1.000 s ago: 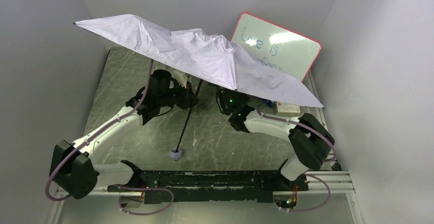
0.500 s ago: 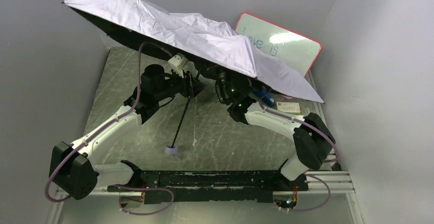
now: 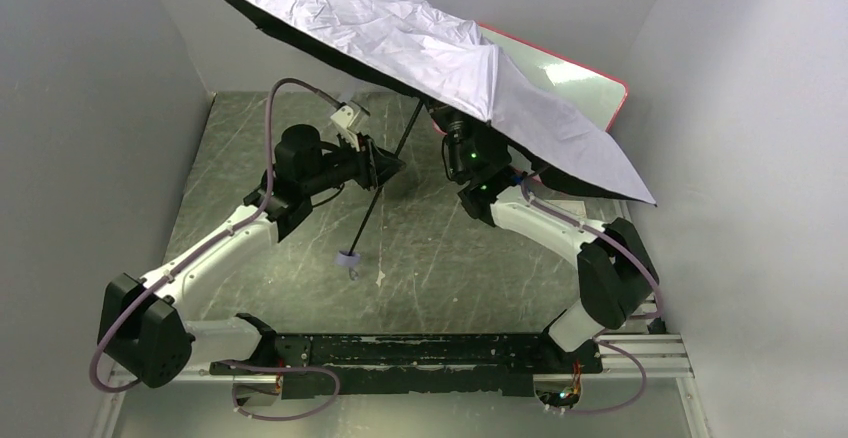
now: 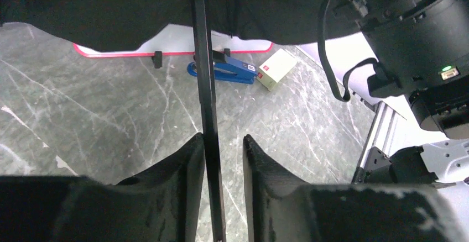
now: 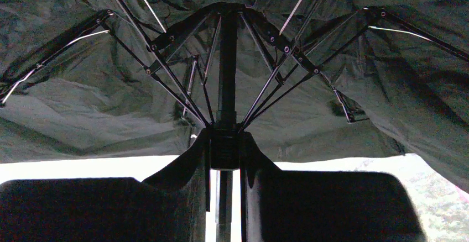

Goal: Put away the umbrella

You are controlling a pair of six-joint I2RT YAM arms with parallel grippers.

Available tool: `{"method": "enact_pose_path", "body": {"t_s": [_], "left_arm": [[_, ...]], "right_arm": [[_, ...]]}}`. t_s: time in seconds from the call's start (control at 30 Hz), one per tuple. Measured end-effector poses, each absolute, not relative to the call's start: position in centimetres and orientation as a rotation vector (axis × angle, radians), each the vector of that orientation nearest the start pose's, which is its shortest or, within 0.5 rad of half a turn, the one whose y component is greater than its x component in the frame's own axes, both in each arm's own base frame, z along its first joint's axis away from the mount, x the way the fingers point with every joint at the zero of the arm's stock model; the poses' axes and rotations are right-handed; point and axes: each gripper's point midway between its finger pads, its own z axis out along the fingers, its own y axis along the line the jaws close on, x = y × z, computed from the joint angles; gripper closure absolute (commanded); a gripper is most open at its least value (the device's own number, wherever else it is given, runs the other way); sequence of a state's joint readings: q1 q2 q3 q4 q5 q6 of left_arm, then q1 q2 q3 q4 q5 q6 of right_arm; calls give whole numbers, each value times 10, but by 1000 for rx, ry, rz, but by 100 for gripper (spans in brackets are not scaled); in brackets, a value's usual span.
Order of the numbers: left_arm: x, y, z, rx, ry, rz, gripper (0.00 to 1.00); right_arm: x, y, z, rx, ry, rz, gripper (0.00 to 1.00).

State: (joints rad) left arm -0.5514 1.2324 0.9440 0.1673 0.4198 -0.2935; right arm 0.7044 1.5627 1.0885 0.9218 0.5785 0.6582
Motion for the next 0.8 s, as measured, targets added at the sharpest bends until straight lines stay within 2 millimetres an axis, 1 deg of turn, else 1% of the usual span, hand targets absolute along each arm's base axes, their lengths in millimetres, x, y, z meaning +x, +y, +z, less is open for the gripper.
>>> {"method": "enact_pose_path", "body": {"t_s": [0.1, 0.17, 0.23, 0.3, 0.37, 0.4, 0.43, 0.5, 0.53, 0.67, 0.8], "left_arm": [[303, -287, 281, 564, 1695, -995, 74], [303, -289, 277, 570, 1702, -1007, 76], [303, -291, 274, 577, 1711, -1016, 73], [302, -293, 271, 586, 1716, -1026, 68], [301, -294, 270, 591, 1720, -1031, 67], [301, -294, 270, 591, 1721, -1033, 69], [301, -294, 270, 592, 1721, -1036, 74], [301, -294, 270, 593, 1721, -1036, 91], [301, -294, 270, 593, 1721, -1037, 95], [305, -292, 273, 569, 1716, -1031, 95], [305, -292, 273, 570, 1718, -1031, 95]], "right_arm": [[424, 256, 396, 506, 1125, 866, 100], [424, 255, 399, 502, 1119, 871, 100], [423, 255, 401, 498, 1117, 878, 100], [422, 256, 403, 496, 1114, 891, 100], [421, 257, 405, 495, 1111, 900, 100], [421, 257, 405, 495, 1111, 903, 100], [421, 257, 405, 495, 1110, 905, 100], [421, 258, 407, 494, 1108, 911, 100], [421, 258, 409, 493, 1104, 915, 100], [419, 260, 420, 476, 1088, 933, 100], [418, 261, 419, 468, 1099, 932, 100]]}}
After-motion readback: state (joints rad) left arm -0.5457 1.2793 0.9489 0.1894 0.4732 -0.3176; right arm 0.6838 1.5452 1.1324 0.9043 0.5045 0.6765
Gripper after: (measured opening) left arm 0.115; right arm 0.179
